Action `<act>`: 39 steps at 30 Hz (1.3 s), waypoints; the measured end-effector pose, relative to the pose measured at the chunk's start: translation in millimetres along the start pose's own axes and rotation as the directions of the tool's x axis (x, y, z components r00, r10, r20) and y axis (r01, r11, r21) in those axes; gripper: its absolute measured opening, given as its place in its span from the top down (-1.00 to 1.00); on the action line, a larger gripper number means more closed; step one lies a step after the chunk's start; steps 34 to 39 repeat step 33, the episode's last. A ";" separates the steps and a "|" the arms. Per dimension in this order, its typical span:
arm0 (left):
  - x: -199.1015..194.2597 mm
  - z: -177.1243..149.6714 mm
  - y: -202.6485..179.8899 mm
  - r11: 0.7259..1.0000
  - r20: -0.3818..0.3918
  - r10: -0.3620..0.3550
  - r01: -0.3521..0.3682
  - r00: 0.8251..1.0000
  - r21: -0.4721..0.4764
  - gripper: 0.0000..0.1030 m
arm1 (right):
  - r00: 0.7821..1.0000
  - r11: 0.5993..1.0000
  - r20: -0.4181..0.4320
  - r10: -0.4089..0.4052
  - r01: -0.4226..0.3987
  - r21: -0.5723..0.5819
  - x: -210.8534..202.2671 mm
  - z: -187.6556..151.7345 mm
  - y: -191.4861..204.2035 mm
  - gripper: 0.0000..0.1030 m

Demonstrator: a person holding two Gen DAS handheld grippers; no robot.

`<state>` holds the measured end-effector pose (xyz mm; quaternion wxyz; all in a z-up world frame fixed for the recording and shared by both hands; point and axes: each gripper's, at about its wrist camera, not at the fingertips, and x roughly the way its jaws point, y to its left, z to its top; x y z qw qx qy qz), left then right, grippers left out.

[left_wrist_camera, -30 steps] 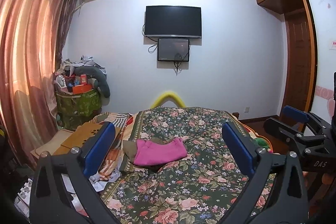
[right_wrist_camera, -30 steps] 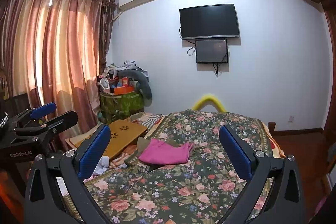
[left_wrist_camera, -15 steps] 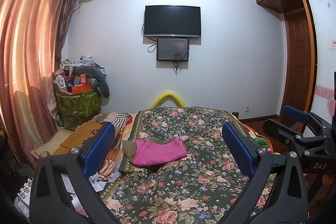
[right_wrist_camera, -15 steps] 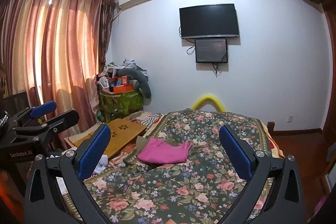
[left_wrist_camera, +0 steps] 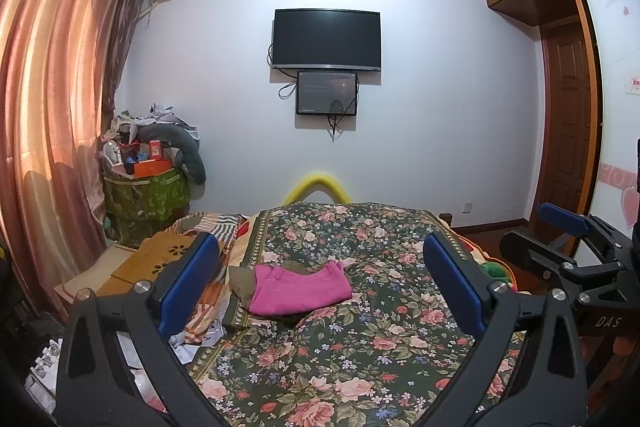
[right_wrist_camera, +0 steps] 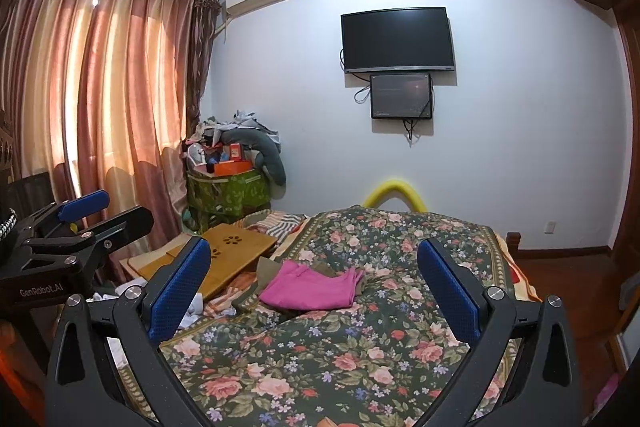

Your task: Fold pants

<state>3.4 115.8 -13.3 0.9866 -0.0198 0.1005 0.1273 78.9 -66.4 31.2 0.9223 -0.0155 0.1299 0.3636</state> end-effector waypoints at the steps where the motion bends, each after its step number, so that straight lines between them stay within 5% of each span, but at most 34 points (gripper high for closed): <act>1: 0.2 -0.1 -0.1 1.000 0.000 0.000 0.000 1.000 0.000 -1.00 | 1.000 1.000 -0.001 0.000 0.000 0.001 0.1 -0.5 -0.3 -0.99; 39: 7.9 -0.4 -5.1 0.999 -0.029 -0.051 0.051 0.998 -0.012 -1.00 | 1.000 1.000 -0.001 -0.011 0.011 0.030 1.0 -2.3 -8.9 -0.99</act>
